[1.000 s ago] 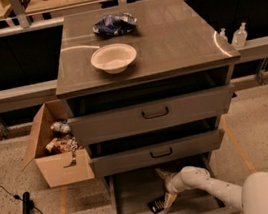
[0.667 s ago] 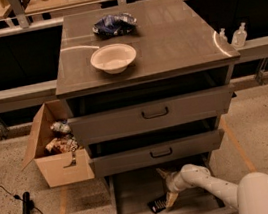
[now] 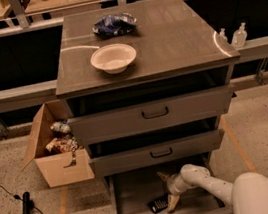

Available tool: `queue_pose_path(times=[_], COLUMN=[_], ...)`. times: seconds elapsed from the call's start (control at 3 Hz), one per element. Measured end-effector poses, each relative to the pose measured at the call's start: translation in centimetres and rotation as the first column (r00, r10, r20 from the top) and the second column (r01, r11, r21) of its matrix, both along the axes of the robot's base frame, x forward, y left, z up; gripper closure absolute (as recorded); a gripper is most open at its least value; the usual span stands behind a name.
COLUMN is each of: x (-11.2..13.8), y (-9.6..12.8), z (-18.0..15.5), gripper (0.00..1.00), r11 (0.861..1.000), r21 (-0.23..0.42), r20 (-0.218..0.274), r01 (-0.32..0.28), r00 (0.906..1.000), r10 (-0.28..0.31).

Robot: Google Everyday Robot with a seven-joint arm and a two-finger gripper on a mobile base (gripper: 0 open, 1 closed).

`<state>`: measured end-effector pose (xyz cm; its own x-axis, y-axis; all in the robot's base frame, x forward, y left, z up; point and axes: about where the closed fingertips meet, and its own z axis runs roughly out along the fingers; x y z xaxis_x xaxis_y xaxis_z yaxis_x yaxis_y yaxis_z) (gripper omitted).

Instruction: Pick rxbar chocolate from bottom drawer and place on counter

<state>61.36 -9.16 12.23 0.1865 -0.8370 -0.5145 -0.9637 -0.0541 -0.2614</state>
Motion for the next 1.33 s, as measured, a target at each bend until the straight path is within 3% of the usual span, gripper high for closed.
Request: queue_pose_path(times=[1.0, 1.33], x=[-1.5, -1.6], y=[0.9, 0.9], z=[-1.9, -2.1], gripper=[0.0, 0.17], r11=[0.999, 0.998], r21=[-0.021, -0.031], r20=[-0.075, -0.084], r01=[-0.05, -0.053], r00=[0.996, 0.9952], r10=[0.048, 0.05])
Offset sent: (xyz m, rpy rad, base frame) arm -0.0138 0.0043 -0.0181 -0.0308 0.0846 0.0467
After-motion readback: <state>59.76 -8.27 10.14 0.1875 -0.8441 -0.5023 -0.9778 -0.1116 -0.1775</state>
